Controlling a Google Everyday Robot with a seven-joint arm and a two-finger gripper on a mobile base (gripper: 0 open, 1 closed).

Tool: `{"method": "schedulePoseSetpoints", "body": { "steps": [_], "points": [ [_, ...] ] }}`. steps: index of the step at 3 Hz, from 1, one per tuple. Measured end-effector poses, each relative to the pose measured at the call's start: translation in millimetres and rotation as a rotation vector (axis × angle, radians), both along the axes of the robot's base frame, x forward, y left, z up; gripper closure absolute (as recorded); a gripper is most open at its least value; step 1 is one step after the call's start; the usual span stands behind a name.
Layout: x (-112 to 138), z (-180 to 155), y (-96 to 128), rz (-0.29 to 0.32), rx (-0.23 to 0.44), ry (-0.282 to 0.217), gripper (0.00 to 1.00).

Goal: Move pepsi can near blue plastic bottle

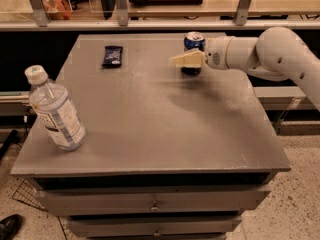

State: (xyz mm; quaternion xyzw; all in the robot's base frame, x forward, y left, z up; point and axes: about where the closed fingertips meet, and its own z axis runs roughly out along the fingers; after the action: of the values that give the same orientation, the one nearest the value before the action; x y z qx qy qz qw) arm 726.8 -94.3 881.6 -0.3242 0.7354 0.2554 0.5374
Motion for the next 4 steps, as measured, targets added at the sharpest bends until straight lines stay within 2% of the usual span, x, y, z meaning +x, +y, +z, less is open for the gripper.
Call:
{"method": "schedulePoseSetpoints", "body": {
  "steps": [1, 2, 3, 4],
  "points": [
    [-4, 16, 1, 0.02, 0.041, -0.041, 0.46],
    [-19, 31, 3, 0.047, 0.053, -0.052, 0.7],
    [-59, 53, 18, 0.134, 0.079, -0.026, 0.99],
    [-114, 62, 36, 0.247, 0.116, 0.024, 1.0]
  ]
}}
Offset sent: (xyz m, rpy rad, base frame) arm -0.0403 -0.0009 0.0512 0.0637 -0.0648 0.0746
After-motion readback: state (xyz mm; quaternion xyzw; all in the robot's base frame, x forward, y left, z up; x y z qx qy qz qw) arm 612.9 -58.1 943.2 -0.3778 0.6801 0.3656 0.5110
